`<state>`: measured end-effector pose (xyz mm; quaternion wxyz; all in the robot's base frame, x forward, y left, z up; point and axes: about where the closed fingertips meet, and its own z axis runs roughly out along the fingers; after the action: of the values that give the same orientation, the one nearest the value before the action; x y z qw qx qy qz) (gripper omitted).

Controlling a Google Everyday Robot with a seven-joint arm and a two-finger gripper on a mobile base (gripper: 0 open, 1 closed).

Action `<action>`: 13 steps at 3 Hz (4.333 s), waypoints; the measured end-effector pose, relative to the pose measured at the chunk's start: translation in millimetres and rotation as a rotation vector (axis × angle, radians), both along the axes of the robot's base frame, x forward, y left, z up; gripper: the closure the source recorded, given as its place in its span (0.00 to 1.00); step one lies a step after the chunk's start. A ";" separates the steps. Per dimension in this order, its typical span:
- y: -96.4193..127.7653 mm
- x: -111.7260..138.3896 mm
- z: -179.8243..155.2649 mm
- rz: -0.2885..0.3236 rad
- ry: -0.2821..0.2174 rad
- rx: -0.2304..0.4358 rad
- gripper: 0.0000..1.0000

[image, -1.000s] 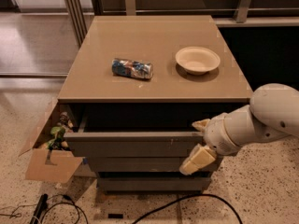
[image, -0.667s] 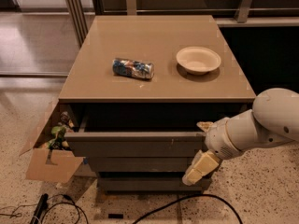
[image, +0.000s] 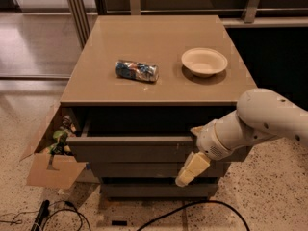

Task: Close top drawer

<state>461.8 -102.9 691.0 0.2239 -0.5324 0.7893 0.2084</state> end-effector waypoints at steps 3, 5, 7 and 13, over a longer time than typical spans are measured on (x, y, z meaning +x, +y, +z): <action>13.1 -4.3 -15.5 -0.008 0.076 0.023 0.17; 13.1 -4.3 -15.5 -0.008 0.076 0.023 0.34; 12.4 -2.8 -7.9 -0.009 0.074 0.023 0.00; -17.8 -157.8 25.3 -0.010 0.098 0.156 0.29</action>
Offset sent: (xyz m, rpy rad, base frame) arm -0.0035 0.0113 -0.0132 0.0193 0.0639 -0.0059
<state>304.0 -120.6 716.3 0.2268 -0.4986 0.7832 0.2942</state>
